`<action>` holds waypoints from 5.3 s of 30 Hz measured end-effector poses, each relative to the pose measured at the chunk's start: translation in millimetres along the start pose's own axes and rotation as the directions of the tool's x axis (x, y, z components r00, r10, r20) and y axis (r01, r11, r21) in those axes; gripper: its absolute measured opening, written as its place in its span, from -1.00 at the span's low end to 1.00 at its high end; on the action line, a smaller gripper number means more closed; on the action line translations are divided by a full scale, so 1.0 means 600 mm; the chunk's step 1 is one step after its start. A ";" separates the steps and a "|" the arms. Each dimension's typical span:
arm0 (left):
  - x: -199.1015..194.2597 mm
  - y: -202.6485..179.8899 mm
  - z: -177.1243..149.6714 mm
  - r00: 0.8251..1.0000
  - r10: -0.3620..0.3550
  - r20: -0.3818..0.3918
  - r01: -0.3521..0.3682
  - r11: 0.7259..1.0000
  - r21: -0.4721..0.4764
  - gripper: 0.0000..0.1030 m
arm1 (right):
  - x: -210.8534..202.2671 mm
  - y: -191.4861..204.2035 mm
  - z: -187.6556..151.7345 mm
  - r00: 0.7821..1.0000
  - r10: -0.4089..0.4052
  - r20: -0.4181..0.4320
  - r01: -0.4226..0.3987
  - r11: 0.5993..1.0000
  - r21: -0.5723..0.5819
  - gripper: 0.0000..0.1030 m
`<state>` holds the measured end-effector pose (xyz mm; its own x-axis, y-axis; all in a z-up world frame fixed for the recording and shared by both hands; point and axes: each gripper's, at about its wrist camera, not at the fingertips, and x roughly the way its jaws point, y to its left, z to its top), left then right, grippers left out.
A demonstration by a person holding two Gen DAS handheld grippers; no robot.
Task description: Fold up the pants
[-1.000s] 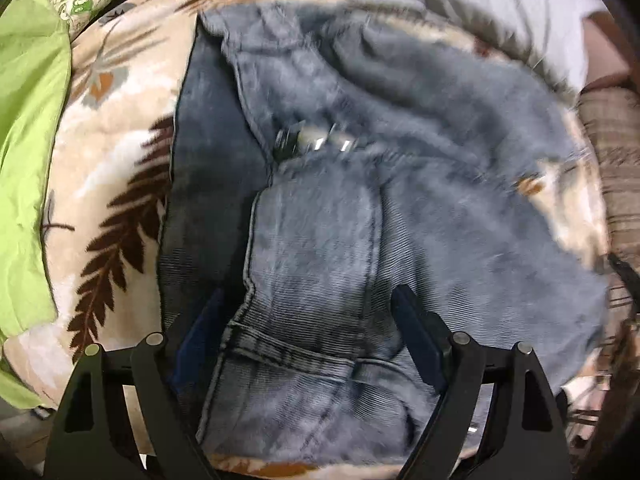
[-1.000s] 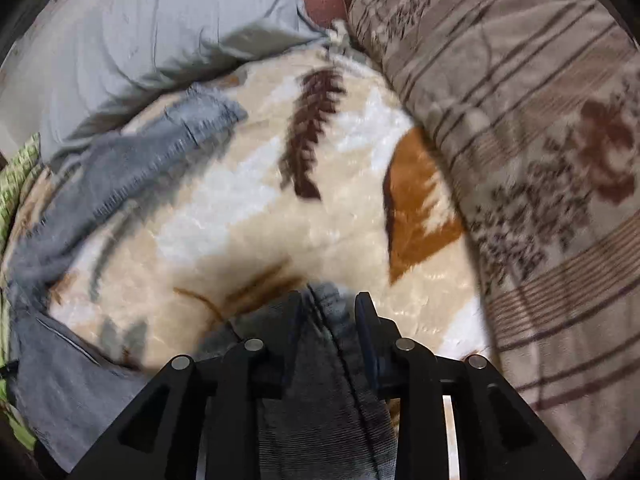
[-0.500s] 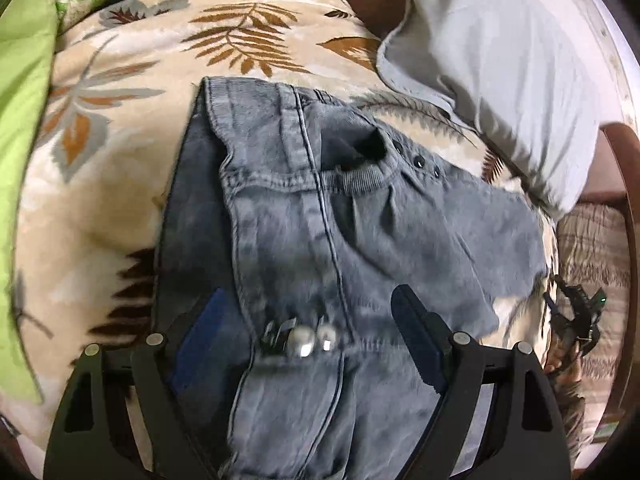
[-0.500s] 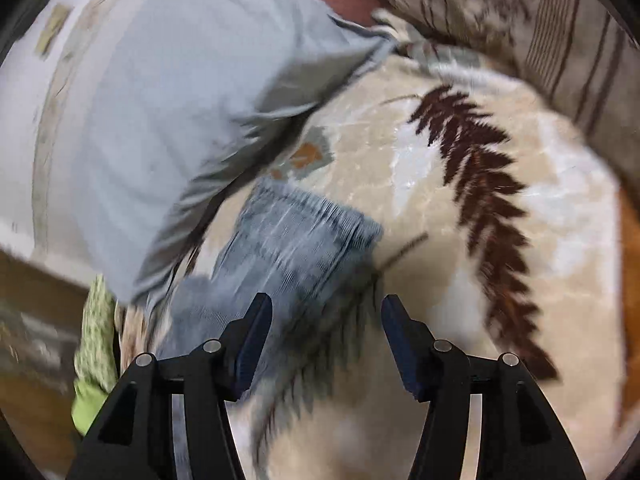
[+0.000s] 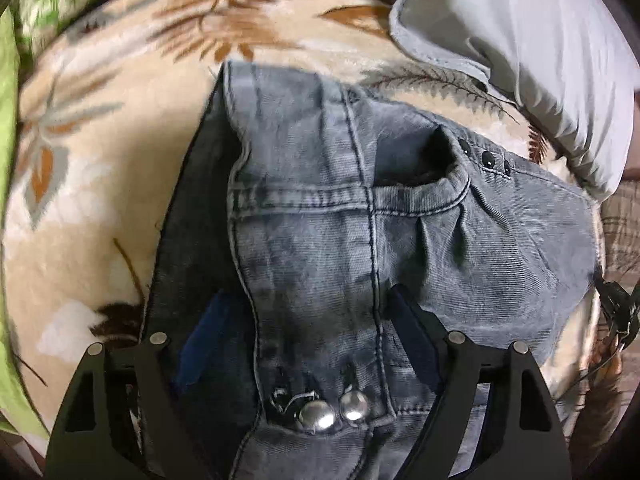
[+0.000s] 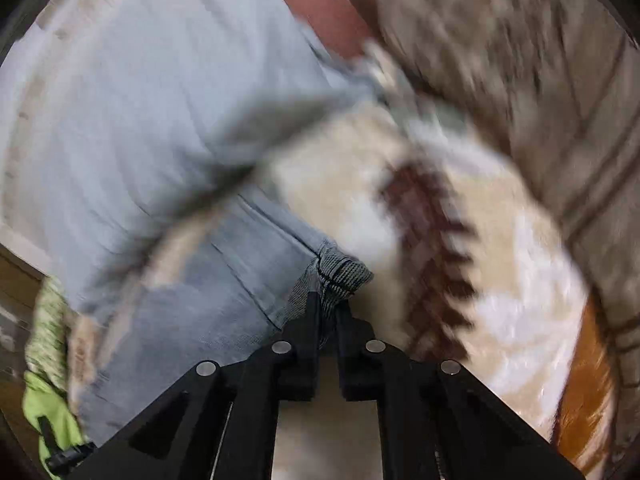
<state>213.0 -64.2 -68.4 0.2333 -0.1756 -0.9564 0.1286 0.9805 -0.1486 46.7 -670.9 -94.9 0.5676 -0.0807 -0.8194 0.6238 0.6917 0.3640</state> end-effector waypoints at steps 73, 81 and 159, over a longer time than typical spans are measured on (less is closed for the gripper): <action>0.014 0.005 0.171 0.980 -0.184 -0.075 0.176 0.978 -0.112 -0.34 | 0.056 0.203 0.117 0.989 -0.142 0.033 0.142 0.878 -0.458 -0.78; -0.057 -0.034 0.142 0.977 0.145 0.158 -0.153 0.988 0.036 -0.97 | -0.047 0.184 0.105 0.986 -0.122 0.113 0.157 0.906 -0.393 -0.80; -0.187 0.101 -0.285 0.890 -0.455 0.032 0.416 0.780 -0.467 0.53 | -0.256 0.285 -0.480 0.805 0.514 -0.296 -0.495 0.857 0.141 0.82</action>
<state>29.7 30.4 -13.0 0.1795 -0.6056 -0.7752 -0.2532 0.7330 -0.6313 -88.5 -333.4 -34.3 0.6182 0.5029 -0.6041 0.3294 0.5321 0.7800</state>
